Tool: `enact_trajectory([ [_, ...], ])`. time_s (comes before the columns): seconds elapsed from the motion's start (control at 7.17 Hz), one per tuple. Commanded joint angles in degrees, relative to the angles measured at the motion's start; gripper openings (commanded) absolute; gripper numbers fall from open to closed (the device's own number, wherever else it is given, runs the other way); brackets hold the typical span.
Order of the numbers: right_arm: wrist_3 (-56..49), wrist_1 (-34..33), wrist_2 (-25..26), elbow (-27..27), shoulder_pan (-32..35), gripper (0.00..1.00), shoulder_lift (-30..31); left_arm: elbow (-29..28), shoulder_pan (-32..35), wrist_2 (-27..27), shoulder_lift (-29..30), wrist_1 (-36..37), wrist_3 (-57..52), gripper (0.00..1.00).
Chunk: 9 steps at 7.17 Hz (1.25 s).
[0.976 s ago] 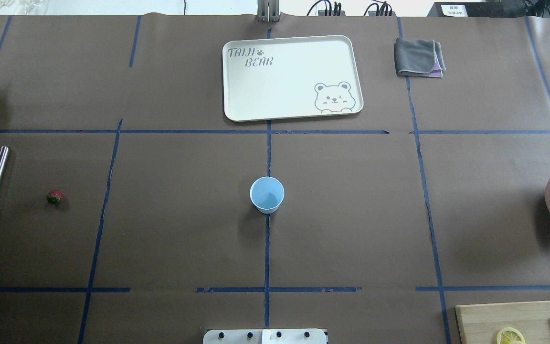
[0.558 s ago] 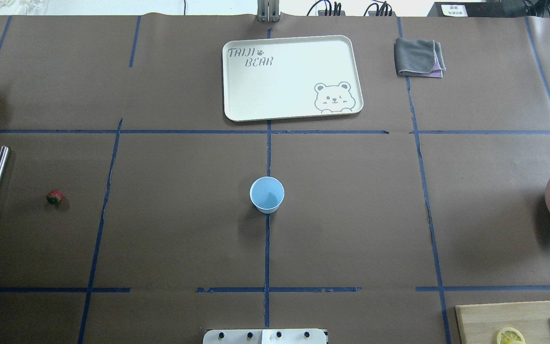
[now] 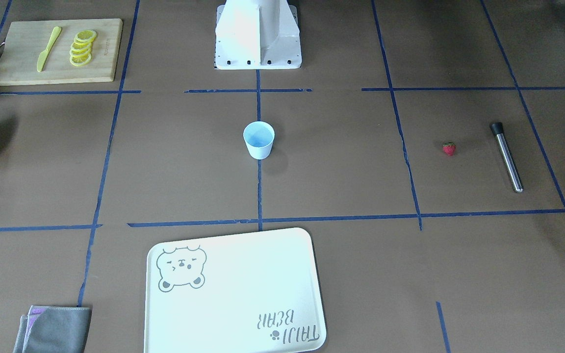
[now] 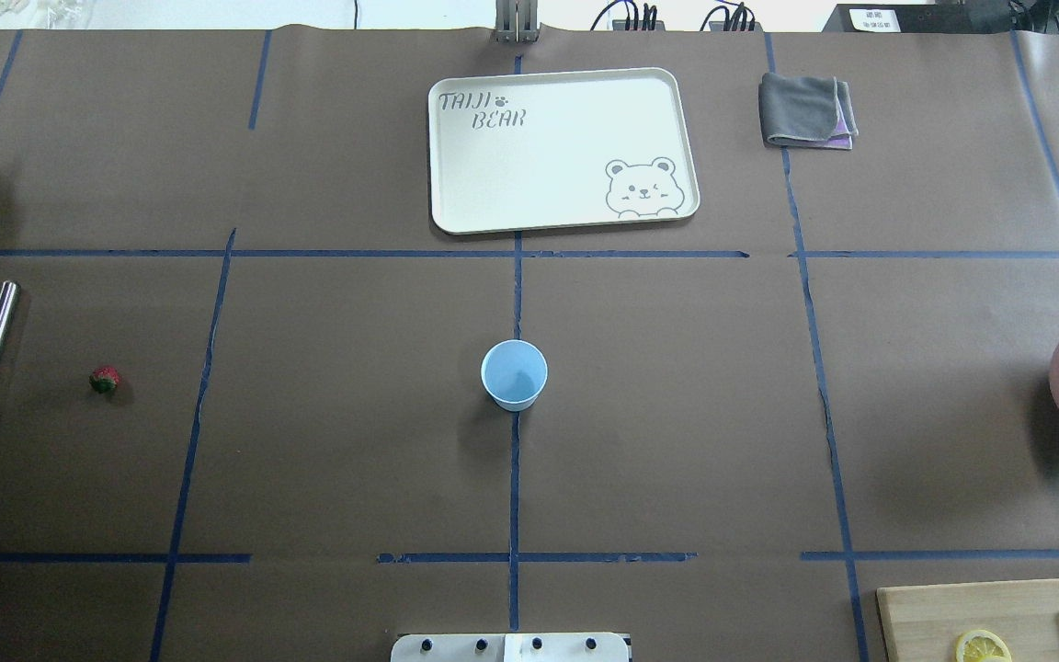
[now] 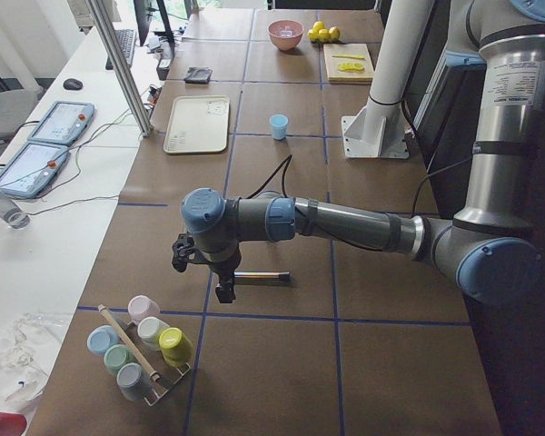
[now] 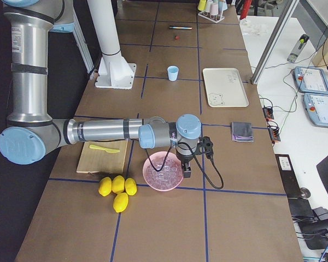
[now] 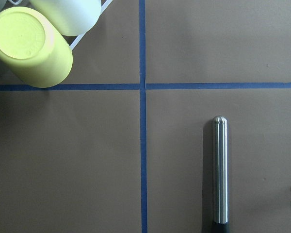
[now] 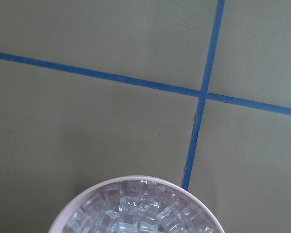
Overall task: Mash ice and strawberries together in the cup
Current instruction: 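Lower the right gripper into the pink bowl of ice cubes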
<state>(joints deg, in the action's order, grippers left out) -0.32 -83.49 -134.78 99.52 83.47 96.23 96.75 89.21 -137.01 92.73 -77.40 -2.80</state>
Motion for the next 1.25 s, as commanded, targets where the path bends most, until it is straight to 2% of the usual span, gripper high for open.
enact_trajectory([
  [0.0,-0.5,7.4,4.6,4.5,-6.7,1.0,6.1,0.2,0.0,0.0,0.0,0.0,0.0,1.0],
  [0.14,-2.7,7.6,5.3,5.8,-8.0,0.99,7.6,0.3,0.0,0.0,0.0,0.0,0.0,1.0],
  [0.28,-10.8,7.5,9.0,5.9,-8.3,0.99,8.4,0.4,0.0,-0.1,0.0,0.0,0.0,1.0],
  [0.42,-15.7,7.5,10.6,5.8,-8.3,0.99,9.0,0.4,0.0,-0.1,0.0,0.0,0.0,1.0],
  [0.7,-22.2,7.5,10.7,5.8,-9.5,0.97,9.9,0.5,0.0,-0.2,0.0,0.0,0.0,1.0],
  [1.12,-22.5,6.9,11.0,5.2,-14.9,0.91,10.1,0.5,0.0,-0.2,0.0,-0.1,0.0,1.0],
])
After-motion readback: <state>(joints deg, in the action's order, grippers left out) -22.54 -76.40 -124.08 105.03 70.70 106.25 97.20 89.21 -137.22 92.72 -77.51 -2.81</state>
